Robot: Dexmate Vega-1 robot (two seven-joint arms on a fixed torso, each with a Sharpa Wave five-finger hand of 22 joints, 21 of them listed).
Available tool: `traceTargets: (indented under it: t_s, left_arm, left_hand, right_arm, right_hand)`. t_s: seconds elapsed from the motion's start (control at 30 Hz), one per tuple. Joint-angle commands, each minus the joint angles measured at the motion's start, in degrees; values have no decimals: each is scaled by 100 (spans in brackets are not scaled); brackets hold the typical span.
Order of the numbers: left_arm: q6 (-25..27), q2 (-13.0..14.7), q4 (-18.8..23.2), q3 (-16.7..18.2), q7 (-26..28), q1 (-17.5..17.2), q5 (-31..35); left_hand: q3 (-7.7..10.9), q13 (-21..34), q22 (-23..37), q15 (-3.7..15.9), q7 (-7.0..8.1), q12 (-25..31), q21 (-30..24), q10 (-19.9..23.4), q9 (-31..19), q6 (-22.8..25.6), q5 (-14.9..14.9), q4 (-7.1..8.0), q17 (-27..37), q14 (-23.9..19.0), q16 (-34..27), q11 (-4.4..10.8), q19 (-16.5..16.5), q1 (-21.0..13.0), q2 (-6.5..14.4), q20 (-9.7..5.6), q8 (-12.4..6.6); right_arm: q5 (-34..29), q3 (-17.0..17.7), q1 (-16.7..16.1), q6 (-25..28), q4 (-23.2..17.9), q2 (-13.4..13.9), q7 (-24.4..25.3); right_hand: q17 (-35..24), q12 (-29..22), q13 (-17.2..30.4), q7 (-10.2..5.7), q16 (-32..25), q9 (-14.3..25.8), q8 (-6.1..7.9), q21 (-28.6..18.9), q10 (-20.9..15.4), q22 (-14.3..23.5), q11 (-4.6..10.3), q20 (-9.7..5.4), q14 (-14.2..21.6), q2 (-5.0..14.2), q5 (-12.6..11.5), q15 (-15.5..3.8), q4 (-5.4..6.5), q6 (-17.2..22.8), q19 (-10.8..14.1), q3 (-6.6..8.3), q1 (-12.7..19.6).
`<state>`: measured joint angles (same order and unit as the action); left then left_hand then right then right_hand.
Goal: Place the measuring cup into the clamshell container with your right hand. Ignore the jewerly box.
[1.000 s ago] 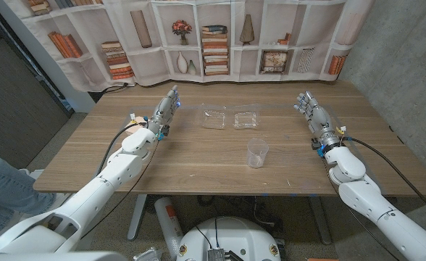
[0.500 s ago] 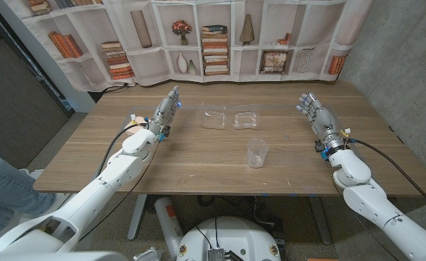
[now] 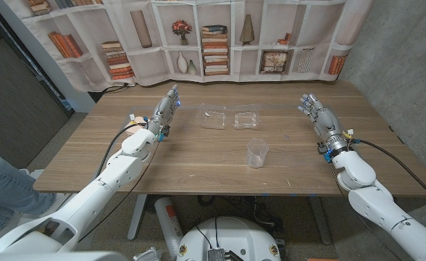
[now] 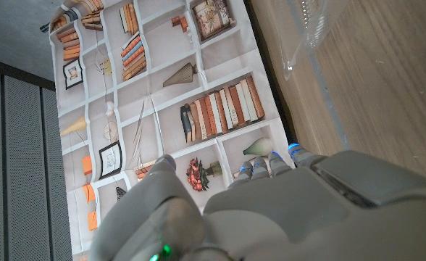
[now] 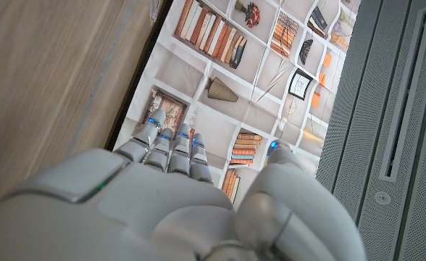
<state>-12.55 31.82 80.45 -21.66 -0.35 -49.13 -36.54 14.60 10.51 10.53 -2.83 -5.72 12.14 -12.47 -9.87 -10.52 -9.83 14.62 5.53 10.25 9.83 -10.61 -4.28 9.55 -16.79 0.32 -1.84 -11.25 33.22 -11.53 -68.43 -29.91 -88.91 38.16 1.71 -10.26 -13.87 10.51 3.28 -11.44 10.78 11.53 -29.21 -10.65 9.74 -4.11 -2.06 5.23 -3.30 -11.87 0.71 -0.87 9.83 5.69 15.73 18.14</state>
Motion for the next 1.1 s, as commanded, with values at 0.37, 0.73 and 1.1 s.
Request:
traceTargets:
  t_s: [0.37, 0.73, 1.1]
  left_arm:
    - [-18, 22, 24, 38, -12, 12, -7]
    - [-26, 40, 80, 52, 18, -18, 3]
    - [6, 27, 144, 39, 92, -23, 34]
  left_hand:
    - [-2, 20, 20, 10, 33, 2, 24, -338, -23, -297, -10, -25, 24, 952, -27, 35, 1291, -47, 28, -228, -26]
    - [-8, 20, 20, 11, 37, -1, 27, -336, -23, -290, -15, -29, 24, 948, -26, 44, 1291, -53, 36, -221, -25]
    - [-17, 20, 20, 13, 33, -1, 21, -328, -23, -279, -19, -33, 25, 935, -28, 31, 1269, -57, 40, -235, -25]
  right_arm:
    - [-126, 148, -384, -221, -188, 40, 96]
    - [-212, 201, -502, -187, -282, 89, 154]
    - [-437, 226, -603, -315, -314, 77, 244]
  right_hand:
    - [-21, 24, 20, -32, 9, 22, 10, 48, -38, 10, 35, -172, 41, -16, -31, -25, -49, 50, 55, 4, 68]
    - [-22, 43, 20, -35, 18, 23, 10, 88, -16, 10, 48, -174, 40, -15, -39, -38, -61, 66, 63, -2, 71]
    - [-22, 51, 21, -34, 27, 23, 5, 127, -18, 10, 26, -171, 34, -5, -44, -20, -72, 66, 65, -1, 80]
